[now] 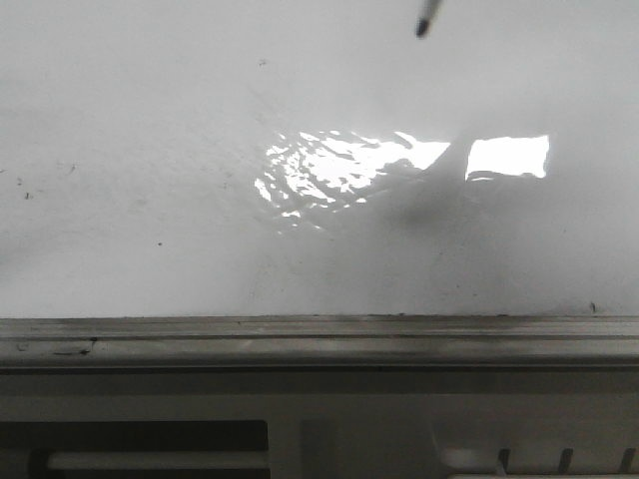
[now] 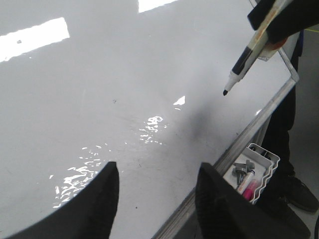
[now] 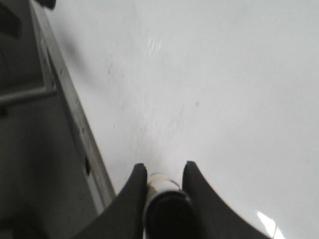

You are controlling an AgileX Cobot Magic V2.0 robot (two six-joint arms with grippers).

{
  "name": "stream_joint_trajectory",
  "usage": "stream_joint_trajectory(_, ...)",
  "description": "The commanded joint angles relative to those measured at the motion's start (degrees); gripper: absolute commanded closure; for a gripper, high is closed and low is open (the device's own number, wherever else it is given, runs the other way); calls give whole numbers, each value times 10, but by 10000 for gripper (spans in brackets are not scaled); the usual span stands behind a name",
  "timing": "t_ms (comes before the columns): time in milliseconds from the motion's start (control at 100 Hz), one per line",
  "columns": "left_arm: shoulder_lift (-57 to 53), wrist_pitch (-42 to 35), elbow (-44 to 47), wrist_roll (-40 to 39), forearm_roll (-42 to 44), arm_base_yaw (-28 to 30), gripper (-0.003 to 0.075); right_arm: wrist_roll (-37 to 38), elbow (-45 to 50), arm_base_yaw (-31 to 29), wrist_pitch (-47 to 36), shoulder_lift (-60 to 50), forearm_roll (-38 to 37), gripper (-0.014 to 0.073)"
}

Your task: Write number 9 on whiteboard

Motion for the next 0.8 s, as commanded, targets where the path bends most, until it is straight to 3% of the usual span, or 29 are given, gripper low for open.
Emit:
stream_joint_trajectory(0,1,-31,-18,-9,-29,2,417,6,63,8,-195,-42,-12,635)
stream_joint_trajectory(170,1,-33,-18,-9,-29,2,417,2,256,-11,-529,-77,-73,636)
stream_joint_trajectory(240,1,-34,-18,-9,-30,2,417,1,299,-32,-602,-70,-68,636)
stream_joint_trajectory(370,1,-45,-18,-9,-31,2,417,1,309,-65,-589,-46,1,637)
stream_joint_trajectory(790,1,-58,-6,-9,-31,2,417,1,305,-76,-576,22,34,638)
